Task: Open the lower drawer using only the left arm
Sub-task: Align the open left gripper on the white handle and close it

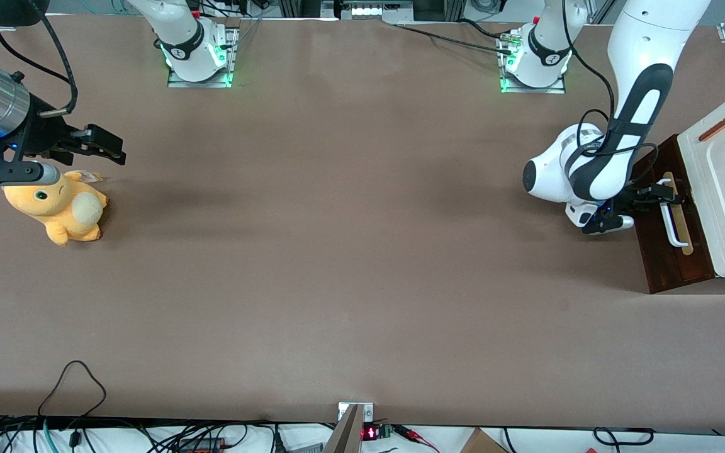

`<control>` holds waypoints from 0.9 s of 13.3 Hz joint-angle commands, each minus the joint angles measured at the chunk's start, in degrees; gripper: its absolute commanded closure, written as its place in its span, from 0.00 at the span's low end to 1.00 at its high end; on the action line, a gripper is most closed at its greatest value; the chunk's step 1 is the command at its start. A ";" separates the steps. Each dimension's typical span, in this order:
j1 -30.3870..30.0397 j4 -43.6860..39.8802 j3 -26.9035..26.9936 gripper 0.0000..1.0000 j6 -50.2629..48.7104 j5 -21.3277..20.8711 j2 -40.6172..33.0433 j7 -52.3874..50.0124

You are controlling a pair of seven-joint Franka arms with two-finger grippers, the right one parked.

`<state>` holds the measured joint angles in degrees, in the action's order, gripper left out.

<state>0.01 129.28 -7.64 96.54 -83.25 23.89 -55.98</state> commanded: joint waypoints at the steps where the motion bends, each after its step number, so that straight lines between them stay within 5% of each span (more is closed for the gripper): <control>1: -0.01 0.89 -0.01 0.26 -1.52 -1.56 -0.51 -0.97; 5: -0.01 0.89 -0.01 0.43 -1.44 -1.56 -0.51 -0.97; 12: -0.27 0.89 0.52 0.46 -0.65 -1.65 -0.43 -0.88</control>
<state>0.02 129.37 -7.47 95.69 -83.26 23.89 -56.04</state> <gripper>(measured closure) 0.449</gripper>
